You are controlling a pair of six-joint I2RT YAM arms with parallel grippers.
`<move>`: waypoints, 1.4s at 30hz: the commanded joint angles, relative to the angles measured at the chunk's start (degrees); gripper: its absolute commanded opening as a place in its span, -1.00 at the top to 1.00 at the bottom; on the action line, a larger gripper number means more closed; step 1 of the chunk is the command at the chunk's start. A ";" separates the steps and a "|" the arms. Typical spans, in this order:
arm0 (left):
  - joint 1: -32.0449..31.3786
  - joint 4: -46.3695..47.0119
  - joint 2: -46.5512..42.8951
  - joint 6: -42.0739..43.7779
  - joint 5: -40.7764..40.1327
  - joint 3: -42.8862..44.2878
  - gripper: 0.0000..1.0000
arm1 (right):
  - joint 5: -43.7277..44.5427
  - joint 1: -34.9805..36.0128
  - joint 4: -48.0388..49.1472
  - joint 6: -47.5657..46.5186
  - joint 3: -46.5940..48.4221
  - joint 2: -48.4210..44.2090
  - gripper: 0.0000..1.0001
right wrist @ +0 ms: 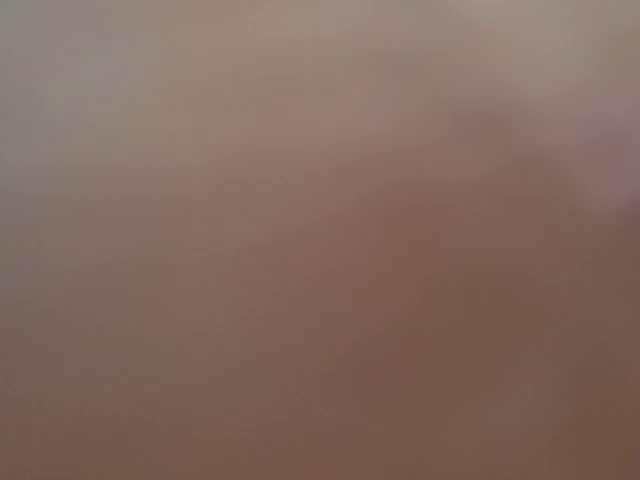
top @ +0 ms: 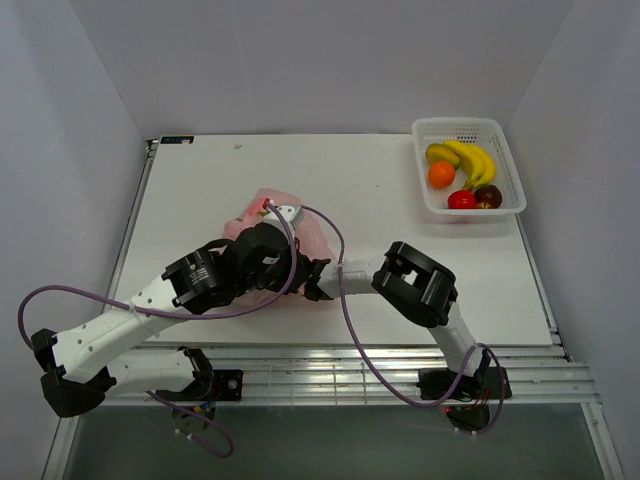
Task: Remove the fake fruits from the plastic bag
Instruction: Take out the fake fruit from the plastic bag.
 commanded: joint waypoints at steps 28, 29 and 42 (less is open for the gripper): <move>0.11 1.88 -0.39 -0.97 3.18 -0.26 1.00 | -0.60 1.69 14.83 -4.81 3.85 5.54 0.24; 0.11 1.79 -0.48 -1.15 3.00 -0.35 1.00 | -0.33 1.69 15.45 -4.81 2.11 4.75 0.30; 0.20 1.53 -5.31 -3.26 -0.34 -4.48 1.00 | 0.03 -7.97 15.37 -1.55 -26.89 -25.88 0.59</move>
